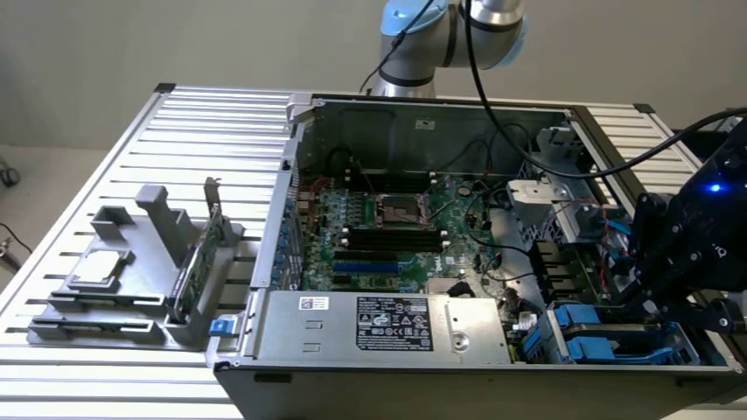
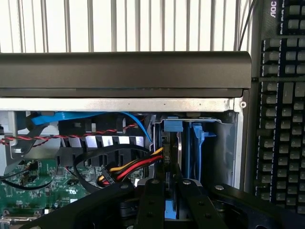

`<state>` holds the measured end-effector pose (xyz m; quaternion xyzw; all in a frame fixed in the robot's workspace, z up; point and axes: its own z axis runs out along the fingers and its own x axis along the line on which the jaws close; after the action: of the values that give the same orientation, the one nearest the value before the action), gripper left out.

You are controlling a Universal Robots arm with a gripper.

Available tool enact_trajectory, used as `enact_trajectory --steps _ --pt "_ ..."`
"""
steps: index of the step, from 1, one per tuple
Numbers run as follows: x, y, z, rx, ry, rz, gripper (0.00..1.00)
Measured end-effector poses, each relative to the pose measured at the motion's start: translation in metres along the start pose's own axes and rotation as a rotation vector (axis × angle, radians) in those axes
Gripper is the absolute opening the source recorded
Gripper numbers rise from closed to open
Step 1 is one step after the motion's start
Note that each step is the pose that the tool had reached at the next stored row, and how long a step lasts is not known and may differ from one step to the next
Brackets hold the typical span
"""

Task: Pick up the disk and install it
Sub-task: 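Insert the first disk wire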

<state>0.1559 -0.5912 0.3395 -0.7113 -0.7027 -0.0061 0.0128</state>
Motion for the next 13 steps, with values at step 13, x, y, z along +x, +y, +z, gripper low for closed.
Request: enact_trajectory --steps 13 --pt "0.0009 0.0012 0.0002 0.0000 0.0002 0.001 0.16"
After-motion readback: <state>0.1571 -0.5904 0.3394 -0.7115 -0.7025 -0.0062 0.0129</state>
